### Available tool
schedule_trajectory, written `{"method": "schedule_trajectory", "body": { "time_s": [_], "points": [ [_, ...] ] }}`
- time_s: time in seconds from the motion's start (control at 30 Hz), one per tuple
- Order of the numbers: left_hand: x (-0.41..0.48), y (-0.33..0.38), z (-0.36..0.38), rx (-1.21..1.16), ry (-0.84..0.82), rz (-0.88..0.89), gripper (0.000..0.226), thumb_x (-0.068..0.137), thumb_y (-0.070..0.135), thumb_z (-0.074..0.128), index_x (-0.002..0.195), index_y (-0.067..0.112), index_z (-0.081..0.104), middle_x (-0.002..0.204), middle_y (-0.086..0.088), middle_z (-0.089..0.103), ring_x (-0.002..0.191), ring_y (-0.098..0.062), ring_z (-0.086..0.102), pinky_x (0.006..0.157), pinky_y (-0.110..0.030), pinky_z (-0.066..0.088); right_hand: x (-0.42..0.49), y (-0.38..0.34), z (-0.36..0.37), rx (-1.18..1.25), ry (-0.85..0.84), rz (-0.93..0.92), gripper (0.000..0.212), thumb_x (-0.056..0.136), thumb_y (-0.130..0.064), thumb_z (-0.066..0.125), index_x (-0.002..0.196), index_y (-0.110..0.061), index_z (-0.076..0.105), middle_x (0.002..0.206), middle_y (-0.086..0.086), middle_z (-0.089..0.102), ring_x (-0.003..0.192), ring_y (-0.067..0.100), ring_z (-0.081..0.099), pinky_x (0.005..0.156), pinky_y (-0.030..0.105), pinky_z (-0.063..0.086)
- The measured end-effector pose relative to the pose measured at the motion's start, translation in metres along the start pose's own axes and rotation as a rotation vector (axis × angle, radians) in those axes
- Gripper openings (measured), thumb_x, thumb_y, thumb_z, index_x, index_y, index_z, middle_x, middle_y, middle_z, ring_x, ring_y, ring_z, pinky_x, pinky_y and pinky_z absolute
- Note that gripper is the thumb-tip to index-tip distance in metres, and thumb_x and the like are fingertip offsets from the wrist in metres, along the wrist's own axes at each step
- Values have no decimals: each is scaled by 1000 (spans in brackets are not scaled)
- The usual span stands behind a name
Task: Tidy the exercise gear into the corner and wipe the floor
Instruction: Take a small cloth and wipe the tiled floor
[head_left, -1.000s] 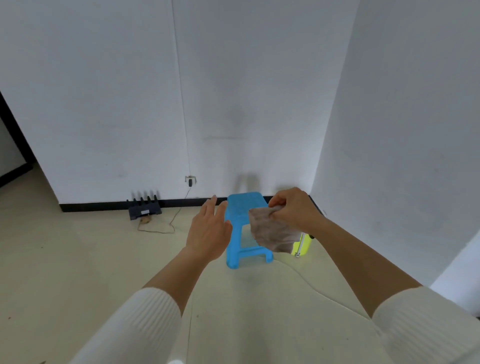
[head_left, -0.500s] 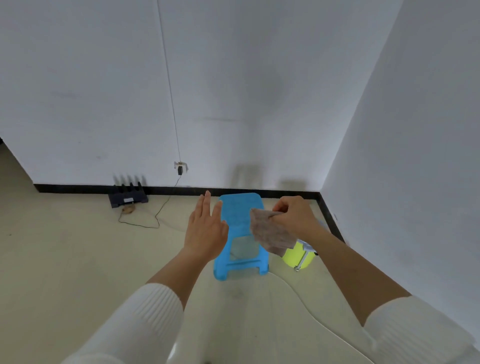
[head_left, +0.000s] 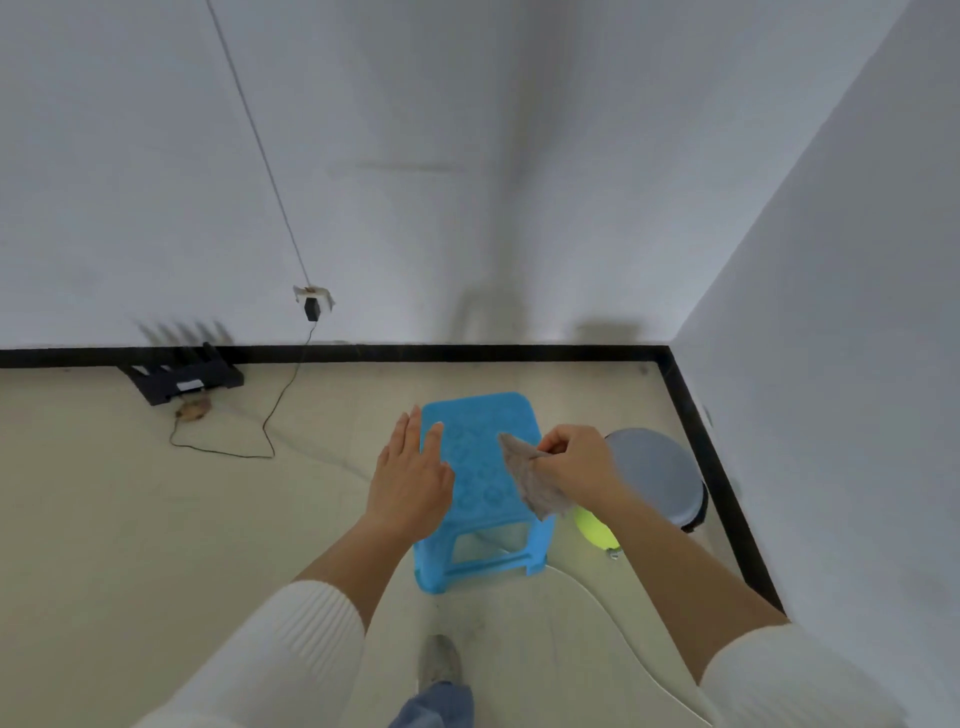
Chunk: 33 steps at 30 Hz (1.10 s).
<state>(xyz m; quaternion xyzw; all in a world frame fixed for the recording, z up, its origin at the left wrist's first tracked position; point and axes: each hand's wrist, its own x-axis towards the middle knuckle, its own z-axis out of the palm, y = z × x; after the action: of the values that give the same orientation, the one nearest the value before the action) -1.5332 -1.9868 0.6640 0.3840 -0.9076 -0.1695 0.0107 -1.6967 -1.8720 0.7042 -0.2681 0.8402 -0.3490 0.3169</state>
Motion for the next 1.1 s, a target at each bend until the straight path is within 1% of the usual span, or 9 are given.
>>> {"method": "schedule_trajectory", "body": {
  "time_s": [0.1,0.23,0.37,0.4,0.47,0.53,0.7,0.87,1.1],
  "points": [
    [47,-13,17,10,-80,-20,56,99,30,30,150,14,12,159,-11,-3,146,-24,-5,117,-35,10,49,-2,11,56,-38,94,16,82,-21,68,73,-11,60,58,-5,54,51,5,49,49,15,40],
    [89,-23,46,-21,-214,-75,53,100,27,30,149,12,17,159,-12,0,147,-24,-2,116,-32,15,96,8,27,254,-39,251,32,62,-31,70,63,-10,46,39,-8,45,41,11,44,51,22,42],
    [123,-36,81,-11,-156,8,44,86,21,36,115,5,65,130,-14,58,125,-24,53,93,-23,46,147,39,51,133,38,244,22,77,-15,67,64,-13,49,46,-10,47,47,9,46,51,21,41],
    [128,-41,91,-27,-176,-46,44,90,19,35,123,3,59,139,-14,50,132,-24,45,98,-23,43,158,48,58,154,47,260,25,78,-16,67,62,-14,48,44,-9,48,46,12,47,51,23,42],
    [142,-55,123,-106,-249,-130,48,100,21,28,146,7,26,159,-10,8,147,-22,6,113,-25,22,179,68,75,157,44,280,27,79,-17,69,62,-15,48,47,-5,51,48,19,51,53,29,45],
    [153,-70,154,-141,-306,-163,53,101,26,26,150,12,10,159,-5,-7,147,-20,-6,116,-26,12,199,83,92,132,25,261,19,77,-13,68,66,-15,53,57,-7,54,57,15,52,57,28,43],
    [163,-92,212,-82,-374,-214,57,101,28,25,151,13,1,159,-5,-8,147,-20,-6,117,-27,5,230,104,133,164,-37,199,21,76,-7,68,65,-17,53,62,-8,54,55,3,48,51,11,38],
    [171,-97,241,-94,-374,-254,55,101,29,23,151,15,4,160,0,3,147,-16,3,118,-31,9,252,118,157,297,-85,182,20,77,-8,72,67,-16,57,61,-7,57,57,3,51,54,13,42],
    [176,-96,261,-73,-332,-260,55,102,28,19,151,18,-3,159,-5,8,147,-19,8,116,-30,15,281,191,157,95,-45,369,16,83,-14,66,72,-16,56,72,-2,60,68,14,54,54,20,38]
  ]
}}
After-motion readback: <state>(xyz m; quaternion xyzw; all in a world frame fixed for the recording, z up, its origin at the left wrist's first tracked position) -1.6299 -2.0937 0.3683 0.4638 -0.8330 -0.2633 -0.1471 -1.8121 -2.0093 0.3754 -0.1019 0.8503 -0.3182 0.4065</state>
